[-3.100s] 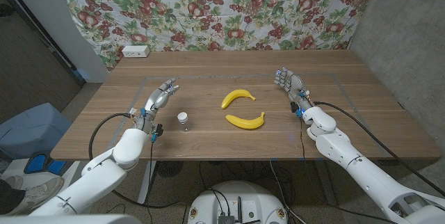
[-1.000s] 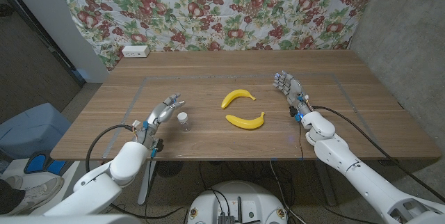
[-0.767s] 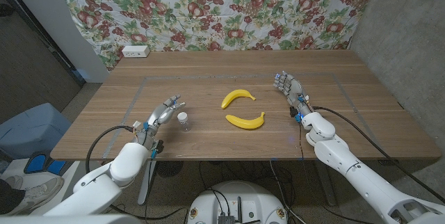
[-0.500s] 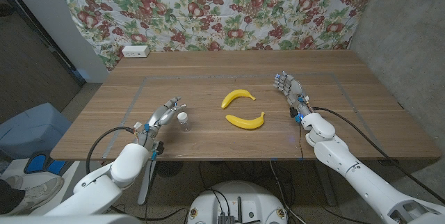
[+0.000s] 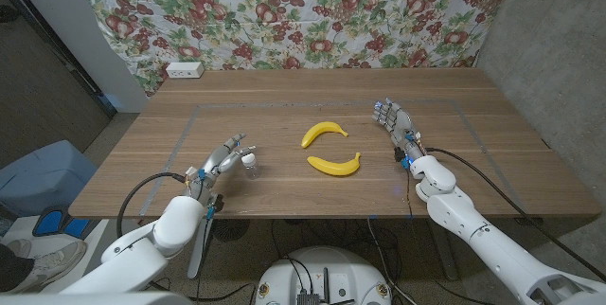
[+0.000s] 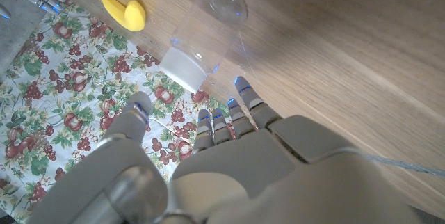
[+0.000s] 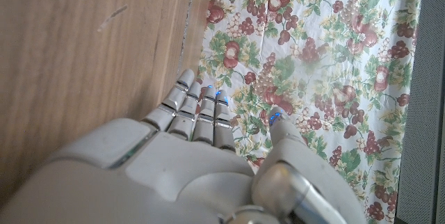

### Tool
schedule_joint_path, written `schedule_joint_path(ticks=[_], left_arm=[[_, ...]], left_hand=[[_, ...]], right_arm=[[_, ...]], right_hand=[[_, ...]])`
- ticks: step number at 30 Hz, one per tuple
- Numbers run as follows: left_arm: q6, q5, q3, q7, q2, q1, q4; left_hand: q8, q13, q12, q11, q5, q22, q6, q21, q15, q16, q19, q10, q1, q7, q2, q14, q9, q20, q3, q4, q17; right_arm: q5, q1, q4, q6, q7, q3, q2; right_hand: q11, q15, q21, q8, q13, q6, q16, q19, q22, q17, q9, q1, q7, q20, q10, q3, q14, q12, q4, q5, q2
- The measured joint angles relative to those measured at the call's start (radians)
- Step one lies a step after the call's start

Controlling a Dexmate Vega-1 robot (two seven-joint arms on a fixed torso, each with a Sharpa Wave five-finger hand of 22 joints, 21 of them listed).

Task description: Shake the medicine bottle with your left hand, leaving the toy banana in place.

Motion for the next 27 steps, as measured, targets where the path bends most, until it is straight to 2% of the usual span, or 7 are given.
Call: schedule_joint_path(ticks=[4,8,13,14,23,24,27], left_arm=[[0.036,0.017,0.007,0.009,0.005,-0.004,-0.014],[0.082,0.035,0.018,0.016,0.013,-0.012,-0.035],[0.13,0.044,0.027,0.016,0.023,-0.02,-0.054],[0.137,0.044,0.028,0.015,0.024,-0.021,-0.056],[0.202,0.045,0.048,-0.003,0.043,-0.043,-0.085],[0.212,0.045,0.053,-0.005,0.046,-0.047,-0.089],[0.233,0.044,0.063,-0.008,0.051,-0.056,-0.097]], left_hand=[[0.016,0.0,0.001,-0.013,0.0,0.0,0.023,-0.008,0.0,0.003,0.029,0.018,0.057,-0.021,-0.032,0.035,0.0,-0.003,0.0,0.0,0.0],[0.026,0.0,0.004,-0.021,0.0,0.0,0.053,-0.011,-0.002,0.005,0.053,0.036,0.1,-0.027,-0.054,0.055,0.0,-0.003,-0.001,-0.001,0.0],[0.026,0.0,0.004,-0.018,0.0,0.0,0.06,-0.011,-0.002,0.005,0.09,0.04,0.133,-0.03,-0.071,0.072,0.0,-0.003,-0.003,-0.003,0.0],[0.026,0.0,0.004,-0.018,0.0,0.0,0.06,-0.011,-0.003,0.005,0.1,0.04,0.14,-0.03,-0.078,0.075,0.0,-0.003,-0.004,-0.001,0.0],[0.034,0.0,0.004,-0.038,0.012,0.0,0.085,-0.011,-0.003,0.005,0.149,0.059,0.184,-0.041,-0.144,0.12,0.0,-0.003,-0.063,0.008,0.0],[0.034,0.0,0.004,-0.042,0.016,0.0,0.088,-0.011,-0.003,0.005,0.155,0.064,0.189,-0.045,-0.151,0.125,0.0,-0.005,-0.069,0.008,0.0],[0.034,0.0,0.004,-0.039,0.023,0.0,0.094,-0.019,-0.003,0.005,0.167,0.075,0.198,-0.042,-0.16,0.13,0.0,-0.005,-0.082,0.012,0.0]], right_arm=[[0.001,-0.004,-0.001,0.003,0.0,0.002,0.0],[0.002,-0.011,-0.006,0.008,-0.001,0.004,0.0],[0.002,-0.018,-0.012,0.011,-0.003,0.007,-0.003],[0.002,-0.018,-0.012,0.012,-0.003,0.007,-0.003],[0.01,-0.029,-0.017,0.02,0.0,0.013,-0.007],[0.012,-0.03,-0.017,0.022,0.001,0.014,-0.007],[0.014,-0.034,-0.017,0.024,0.003,0.016,-0.009]], right_hand=[[0.0,0.0,-0.006,0.0,-0.001,0.0,0.0,0.0,0.0,0.0,0.0,-0.011,0.0,0.0,0.0,-0.004,0.0,0.0,0.004,0.0,0.011],[0.002,0.0,-0.008,0.0,-0.001,0.0,0.0,0.0,0.0,0.0,0.0,-0.01,0.0,0.0,0.002,-0.004,0.0,0.0,0.004,0.0,0.01],[0.002,0.0,-0.008,0.0,-0.001,0.0,0.0,0.0,0.0,0.0,0.0,-0.011,0.0,0.0,0.002,-0.006,0.0,0.0,0.006,0.0,0.01],[0.002,0.0,-0.008,0.0,-0.001,0.0,0.0,0.0,0.0,0.0,0.0,-0.02,0.0,0.0,0.002,-0.007,0.0,0.0,0.007,0.0,0.001],[0.005,0.002,-0.015,0.0,-0.001,0.0,0.0,0.0,0.0,-0.005,0.0,-0.02,0.0,0.0,0.005,-0.01,0.002,0.0,0.01,-0.007,0.002],[0.005,0.005,-0.015,0.0,-0.001,0.0,0.0,0.003,0.0,-0.005,0.0,-0.029,0.0,0.003,0.005,-0.013,0.005,0.0,0.013,-0.007,0.011],[0.005,0.005,-0.015,0.0,-0.001,0.0,0.0,0.007,0.0,-0.005,0.0,-0.029,0.0,0.007,0.005,-0.014,0.005,0.0,0.014,-0.007,0.01]])
